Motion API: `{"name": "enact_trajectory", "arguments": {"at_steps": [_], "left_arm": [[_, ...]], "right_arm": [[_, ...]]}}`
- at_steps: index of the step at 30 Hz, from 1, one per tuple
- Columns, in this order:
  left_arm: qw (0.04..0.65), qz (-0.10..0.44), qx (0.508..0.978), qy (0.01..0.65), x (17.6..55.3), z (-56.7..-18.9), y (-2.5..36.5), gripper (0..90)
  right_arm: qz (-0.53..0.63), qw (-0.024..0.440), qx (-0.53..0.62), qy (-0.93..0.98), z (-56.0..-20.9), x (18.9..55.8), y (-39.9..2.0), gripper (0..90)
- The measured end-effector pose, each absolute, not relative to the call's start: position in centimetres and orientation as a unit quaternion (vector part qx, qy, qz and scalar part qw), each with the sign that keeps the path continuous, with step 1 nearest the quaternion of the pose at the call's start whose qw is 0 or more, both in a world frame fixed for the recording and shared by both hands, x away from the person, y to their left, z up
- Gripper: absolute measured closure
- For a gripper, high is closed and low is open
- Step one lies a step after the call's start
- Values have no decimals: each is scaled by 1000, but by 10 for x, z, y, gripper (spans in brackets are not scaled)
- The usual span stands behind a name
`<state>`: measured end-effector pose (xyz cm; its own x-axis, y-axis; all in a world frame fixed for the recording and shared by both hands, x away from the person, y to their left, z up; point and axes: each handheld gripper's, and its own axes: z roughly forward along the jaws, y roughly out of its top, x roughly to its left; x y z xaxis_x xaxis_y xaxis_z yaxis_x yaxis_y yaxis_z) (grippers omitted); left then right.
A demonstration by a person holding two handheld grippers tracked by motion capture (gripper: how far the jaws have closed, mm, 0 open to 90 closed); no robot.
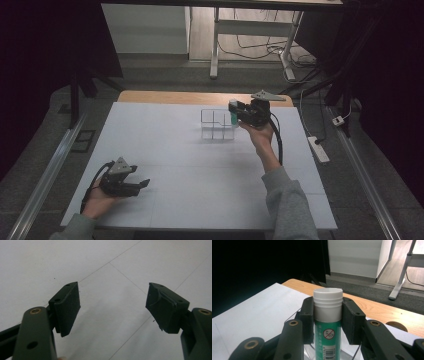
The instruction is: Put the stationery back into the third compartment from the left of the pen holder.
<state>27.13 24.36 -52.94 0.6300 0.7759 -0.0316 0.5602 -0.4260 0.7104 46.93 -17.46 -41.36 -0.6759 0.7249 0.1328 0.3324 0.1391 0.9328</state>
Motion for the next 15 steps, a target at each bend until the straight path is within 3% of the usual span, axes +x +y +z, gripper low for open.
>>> {"name": "enact_trajectory", "arguments": {"at_steps": [15], "left_arm": [[353, 152, 831, 403, 272, -530, 244, 275]], "right_arm": [[547, 186, 365, 730, -419, 488, -167, 645]]}}
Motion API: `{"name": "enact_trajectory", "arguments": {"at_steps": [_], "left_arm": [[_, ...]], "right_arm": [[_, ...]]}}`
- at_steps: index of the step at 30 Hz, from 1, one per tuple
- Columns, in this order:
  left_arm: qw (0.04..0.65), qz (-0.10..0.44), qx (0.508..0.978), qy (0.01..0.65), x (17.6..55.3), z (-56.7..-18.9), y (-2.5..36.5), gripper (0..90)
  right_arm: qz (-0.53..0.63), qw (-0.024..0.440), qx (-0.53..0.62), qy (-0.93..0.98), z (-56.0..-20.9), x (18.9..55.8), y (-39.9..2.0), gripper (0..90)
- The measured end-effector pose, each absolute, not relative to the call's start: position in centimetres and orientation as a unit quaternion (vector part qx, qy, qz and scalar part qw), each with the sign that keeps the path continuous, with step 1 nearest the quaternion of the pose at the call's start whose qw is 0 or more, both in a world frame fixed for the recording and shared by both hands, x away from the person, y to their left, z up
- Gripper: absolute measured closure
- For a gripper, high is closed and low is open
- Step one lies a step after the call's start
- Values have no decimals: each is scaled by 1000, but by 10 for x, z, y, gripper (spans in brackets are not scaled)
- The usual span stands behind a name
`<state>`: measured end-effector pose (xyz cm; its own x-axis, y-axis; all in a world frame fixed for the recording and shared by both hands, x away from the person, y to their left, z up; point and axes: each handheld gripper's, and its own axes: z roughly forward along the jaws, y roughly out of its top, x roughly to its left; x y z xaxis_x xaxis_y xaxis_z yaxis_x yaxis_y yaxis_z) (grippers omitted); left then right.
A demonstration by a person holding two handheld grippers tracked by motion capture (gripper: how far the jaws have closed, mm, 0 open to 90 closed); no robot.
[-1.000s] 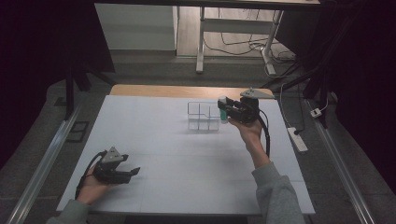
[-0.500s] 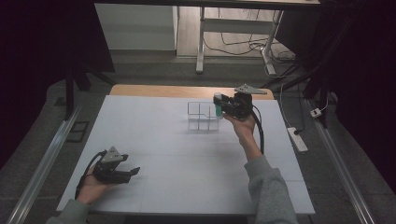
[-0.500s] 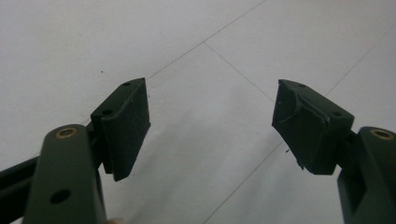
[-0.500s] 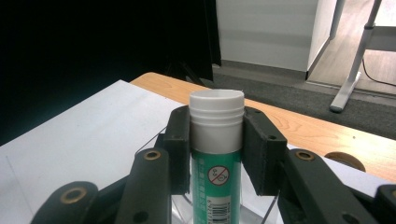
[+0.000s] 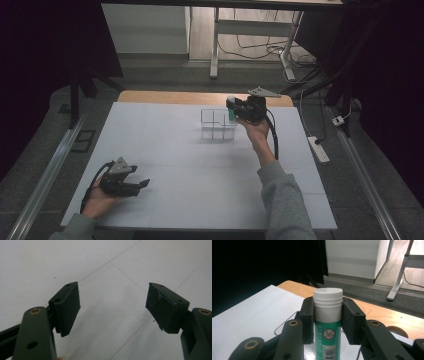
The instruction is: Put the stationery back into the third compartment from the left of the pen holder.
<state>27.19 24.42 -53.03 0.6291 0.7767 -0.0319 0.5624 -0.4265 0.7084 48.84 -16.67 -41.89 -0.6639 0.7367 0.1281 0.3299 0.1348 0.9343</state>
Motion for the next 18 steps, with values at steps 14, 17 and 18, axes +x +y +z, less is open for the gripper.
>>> {"name": "enact_trajectory", "arguments": {"at_steps": [14, 17, 18], "left_arm": [[350, 150, 832, 403, 273, -532, 245, 275], [349, 149, 833, 404, 273, -532, 244, 275], [349, 150, 833, 403, 273, -532, 244, 275]], "right_arm": [[534, 189, 391, 726, -431, 501, -166, 531], [533, 184, 388, 729, -430, 499, -167, 508], [532, 184, 386, 731, -429, 498, -167, 503]]}}
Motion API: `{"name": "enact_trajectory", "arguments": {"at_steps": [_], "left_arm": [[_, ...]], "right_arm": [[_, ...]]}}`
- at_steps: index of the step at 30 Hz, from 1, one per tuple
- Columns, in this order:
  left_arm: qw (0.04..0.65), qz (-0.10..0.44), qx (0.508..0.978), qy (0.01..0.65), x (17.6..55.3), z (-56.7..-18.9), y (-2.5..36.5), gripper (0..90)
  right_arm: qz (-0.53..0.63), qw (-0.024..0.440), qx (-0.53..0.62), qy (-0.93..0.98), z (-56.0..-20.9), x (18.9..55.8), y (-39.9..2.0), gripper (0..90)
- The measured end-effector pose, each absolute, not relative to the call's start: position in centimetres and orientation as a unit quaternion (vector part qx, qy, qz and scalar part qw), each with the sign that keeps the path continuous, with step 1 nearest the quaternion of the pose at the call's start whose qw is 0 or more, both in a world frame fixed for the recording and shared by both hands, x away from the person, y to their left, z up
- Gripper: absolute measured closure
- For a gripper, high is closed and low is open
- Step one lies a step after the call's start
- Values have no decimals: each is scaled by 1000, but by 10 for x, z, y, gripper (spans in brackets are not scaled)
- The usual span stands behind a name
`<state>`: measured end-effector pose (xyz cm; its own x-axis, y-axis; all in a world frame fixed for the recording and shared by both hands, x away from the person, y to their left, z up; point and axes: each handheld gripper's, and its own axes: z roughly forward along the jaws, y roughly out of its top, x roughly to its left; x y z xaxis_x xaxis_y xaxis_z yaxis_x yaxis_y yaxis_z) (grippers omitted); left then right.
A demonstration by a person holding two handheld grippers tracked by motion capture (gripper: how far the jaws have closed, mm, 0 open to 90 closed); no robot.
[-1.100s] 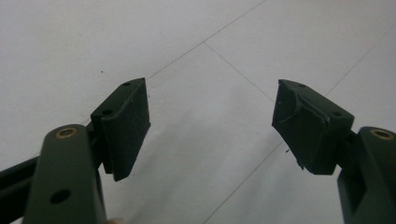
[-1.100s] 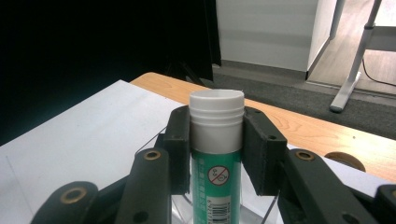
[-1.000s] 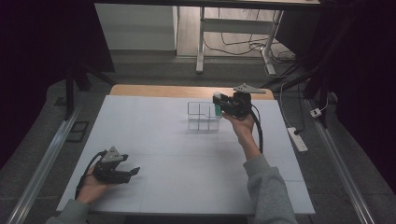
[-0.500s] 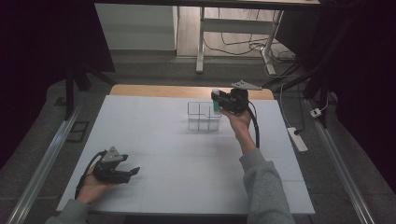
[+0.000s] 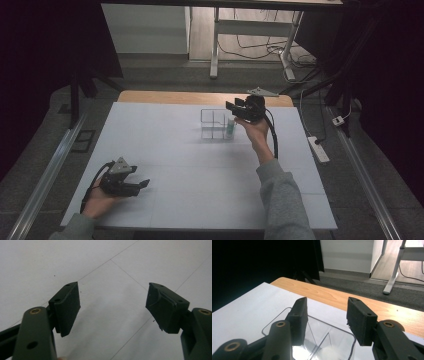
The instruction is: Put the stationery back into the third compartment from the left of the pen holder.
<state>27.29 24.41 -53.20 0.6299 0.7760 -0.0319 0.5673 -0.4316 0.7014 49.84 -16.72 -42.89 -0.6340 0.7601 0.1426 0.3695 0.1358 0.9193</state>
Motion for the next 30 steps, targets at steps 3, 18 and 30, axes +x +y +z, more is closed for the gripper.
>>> {"name": "enact_trajectory", "arguments": {"at_steps": [3, 18, 30], "left_arm": [[348, 150, 833, 403, 273, -532, 244, 274], [347, 151, 833, 404, 273, -532, 244, 274], [349, 151, 833, 402, 273, -532, 244, 274]], "right_arm": [[529, 180, 383, 735, -428, 496, -169, 498], [523, 175, 371, 747, -429, 484, -174, 481], [521, 174, 367, 751, -430, 469, -181, 474]]}}
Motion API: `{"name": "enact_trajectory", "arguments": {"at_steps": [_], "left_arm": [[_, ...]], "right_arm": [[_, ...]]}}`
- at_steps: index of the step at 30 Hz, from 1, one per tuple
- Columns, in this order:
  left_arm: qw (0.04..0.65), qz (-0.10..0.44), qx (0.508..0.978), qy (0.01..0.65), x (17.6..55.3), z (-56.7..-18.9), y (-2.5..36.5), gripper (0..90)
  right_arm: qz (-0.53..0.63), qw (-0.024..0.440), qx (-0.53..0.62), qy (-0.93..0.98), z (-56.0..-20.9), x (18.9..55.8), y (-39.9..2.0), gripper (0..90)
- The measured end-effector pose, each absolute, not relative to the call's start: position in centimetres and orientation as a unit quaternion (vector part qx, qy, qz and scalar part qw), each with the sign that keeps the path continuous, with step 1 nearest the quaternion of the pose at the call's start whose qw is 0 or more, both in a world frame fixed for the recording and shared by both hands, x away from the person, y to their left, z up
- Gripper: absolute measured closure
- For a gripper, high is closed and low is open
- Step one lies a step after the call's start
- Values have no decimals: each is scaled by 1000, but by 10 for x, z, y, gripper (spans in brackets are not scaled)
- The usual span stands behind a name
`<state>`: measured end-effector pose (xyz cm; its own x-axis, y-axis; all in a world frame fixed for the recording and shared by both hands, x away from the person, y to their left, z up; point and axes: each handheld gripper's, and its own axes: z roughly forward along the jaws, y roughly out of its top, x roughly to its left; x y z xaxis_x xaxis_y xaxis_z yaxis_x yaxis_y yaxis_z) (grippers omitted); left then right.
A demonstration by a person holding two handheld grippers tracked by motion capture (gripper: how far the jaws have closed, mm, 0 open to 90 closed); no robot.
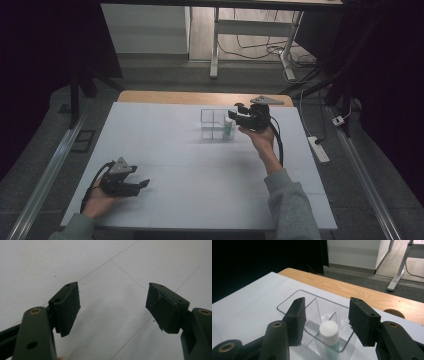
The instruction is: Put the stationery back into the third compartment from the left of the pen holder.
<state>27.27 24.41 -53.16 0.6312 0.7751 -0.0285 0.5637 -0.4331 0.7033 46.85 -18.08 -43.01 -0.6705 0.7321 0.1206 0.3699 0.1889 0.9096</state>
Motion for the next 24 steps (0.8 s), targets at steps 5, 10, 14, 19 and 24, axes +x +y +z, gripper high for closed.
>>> {"name": "enact_trajectory", "arguments": {"at_steps": [5, 10, 14, 19, 24], "left_arm": [[351, 150, 832, 403, 273, -531, 244, 275], [352, 149, 831, 404, 277, -532, 243, 275], [351, 148, 831, 404, 279, -533, 243, 275], [350, 147, 832, 404, 279, -533, 244, 275], [350, 148, 832, 405, 279, -533, 244, 275]], "right_arm": [[518, 175, 364, 754, -430, 461, -186, 474], [516, 171, 359, 759, -431, 452, -192, 474], [515, 168, 358, 761, -432, 445, -199, 473], [511, 155, 355, 768, -435, 435, -209, 467], [502, 149, 352, 776, -439, 423, -216, 451]]}}
